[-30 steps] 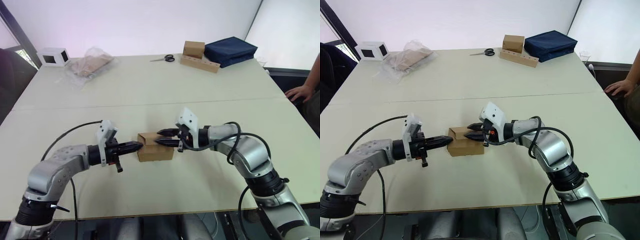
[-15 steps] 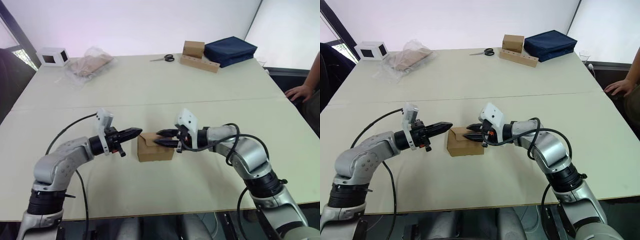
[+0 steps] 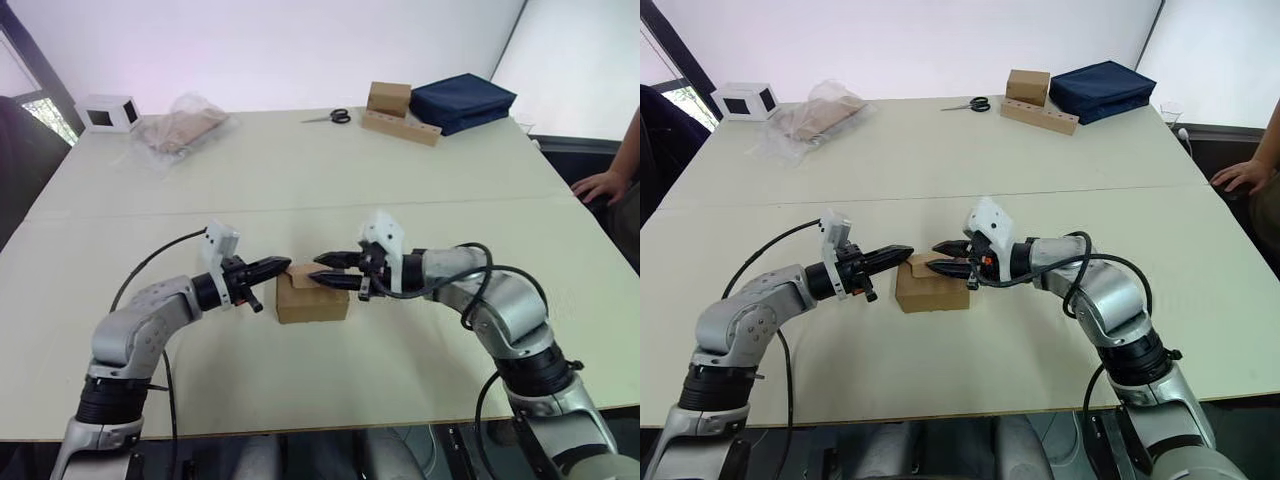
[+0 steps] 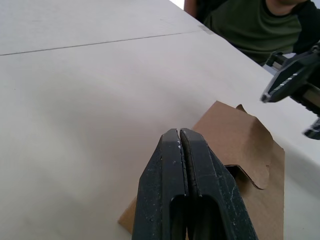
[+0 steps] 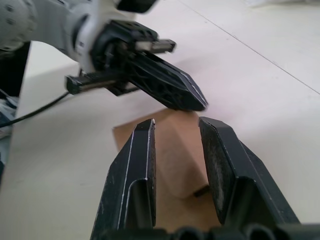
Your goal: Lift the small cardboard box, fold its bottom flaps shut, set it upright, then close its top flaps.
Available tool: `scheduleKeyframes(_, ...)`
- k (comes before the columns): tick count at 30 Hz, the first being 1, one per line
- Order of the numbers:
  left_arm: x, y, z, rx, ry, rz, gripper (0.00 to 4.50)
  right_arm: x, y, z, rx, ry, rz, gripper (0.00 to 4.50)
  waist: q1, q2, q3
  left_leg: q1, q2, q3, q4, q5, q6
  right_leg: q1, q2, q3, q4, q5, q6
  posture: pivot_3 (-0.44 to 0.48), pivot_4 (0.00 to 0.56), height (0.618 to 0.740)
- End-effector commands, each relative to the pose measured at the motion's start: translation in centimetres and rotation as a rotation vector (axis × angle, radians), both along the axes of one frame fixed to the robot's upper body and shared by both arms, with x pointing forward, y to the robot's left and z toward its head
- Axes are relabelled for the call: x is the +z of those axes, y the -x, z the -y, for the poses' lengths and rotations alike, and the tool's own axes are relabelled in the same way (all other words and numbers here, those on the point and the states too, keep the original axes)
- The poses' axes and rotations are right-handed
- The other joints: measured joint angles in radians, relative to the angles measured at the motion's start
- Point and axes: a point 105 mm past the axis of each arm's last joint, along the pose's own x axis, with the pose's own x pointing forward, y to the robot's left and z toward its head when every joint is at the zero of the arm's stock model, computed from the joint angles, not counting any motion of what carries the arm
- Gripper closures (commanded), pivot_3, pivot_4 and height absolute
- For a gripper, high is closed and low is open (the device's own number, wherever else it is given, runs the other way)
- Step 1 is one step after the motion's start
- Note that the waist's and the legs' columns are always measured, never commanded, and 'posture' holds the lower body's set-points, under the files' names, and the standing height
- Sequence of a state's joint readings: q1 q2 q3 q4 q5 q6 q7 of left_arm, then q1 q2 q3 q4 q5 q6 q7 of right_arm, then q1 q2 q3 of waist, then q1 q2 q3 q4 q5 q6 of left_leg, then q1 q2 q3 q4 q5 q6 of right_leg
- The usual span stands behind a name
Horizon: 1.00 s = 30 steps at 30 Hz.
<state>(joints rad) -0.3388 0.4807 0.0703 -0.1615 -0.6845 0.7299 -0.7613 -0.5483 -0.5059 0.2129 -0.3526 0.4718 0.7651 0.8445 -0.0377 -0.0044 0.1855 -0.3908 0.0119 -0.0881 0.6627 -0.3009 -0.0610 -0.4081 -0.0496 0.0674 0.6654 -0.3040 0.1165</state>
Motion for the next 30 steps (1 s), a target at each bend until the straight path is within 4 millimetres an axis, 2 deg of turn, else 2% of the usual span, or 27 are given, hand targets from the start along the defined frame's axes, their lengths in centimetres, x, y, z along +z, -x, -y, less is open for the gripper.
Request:
scheduleKeyframes(1, 0.4, 0.3, 0.8, -0.035, -0.007, 0.021, 4.5, 0.6, 0.6, 0.0, 0.02, 0.01, 0.047, 3.12, 0.0, 0.0, 0.0, 0.0, 0.0, 0.0, 0.0, 0.0, 0.0, 0.0, 0.0, 0.0, 0.0, 0.0, 0.0, 0.0, 0.15, 0.74)
scheduleKeyframes(8, 0.4, 0.0, 0.9, -0.036, 0.013, 0.013, 4.5, -0.1, -0.2, 0.0, -0.005, 0.089, 0.13, 3.12, 0.0, 0.0, 0.0, 0.0, 0.0, 0.0, 0.0, 0.0, 0.0, 0.0, 0.0, 0.0, 0.0, 0.0, 0.0, 0.0, 0.15, 0.74)
scheduleKeyframes(16, 0.6, -0.1, 1.0, -0.032, 0.028, 0.011, 4.5, -0.6, -0.7, 0.0, -0.023, 0.091, 0.173, 3.12, 0.0, 0.0, 0.0, 0.0, 0.0, 0.0, 0.0, 0.0, 0.0, 0.0, 0.0, 0.0, 0.0, 0.0, 0.0, 0.0, 0.15, 0.74)
scheduleKeyframes(23, 0.9, -0.2, 1.0, -0.019, 0.046, 0.013, 4.5, 0.6, 0.0, 0.0, 0.019, 0.046, 0.173, 3.12, 0.0, 0.0, 0.0, 0.0, 0.0, 0.0, 0.0, 0.001, -0.001, 0.0, 0.0, 0.0, 0.0, 0.0, 0.0, 0.0, 0.15, 0.74)
scheduleKeyframes(30, 1.8, -0.2, 1.3, -0.042, 0.057, 0.021, 4.5, -1.1, -0.1, 0.4, 0.022, 0.168, 0.171, 3.12, -0.001, 0.0, 0.0, 0.0, 0.0, 0.0, 0.0, 0.0, -0.001, 0.0, 0.0, 0.0, 0.0, 0.0, 0.0, 0.0, 0.15, 0.74)
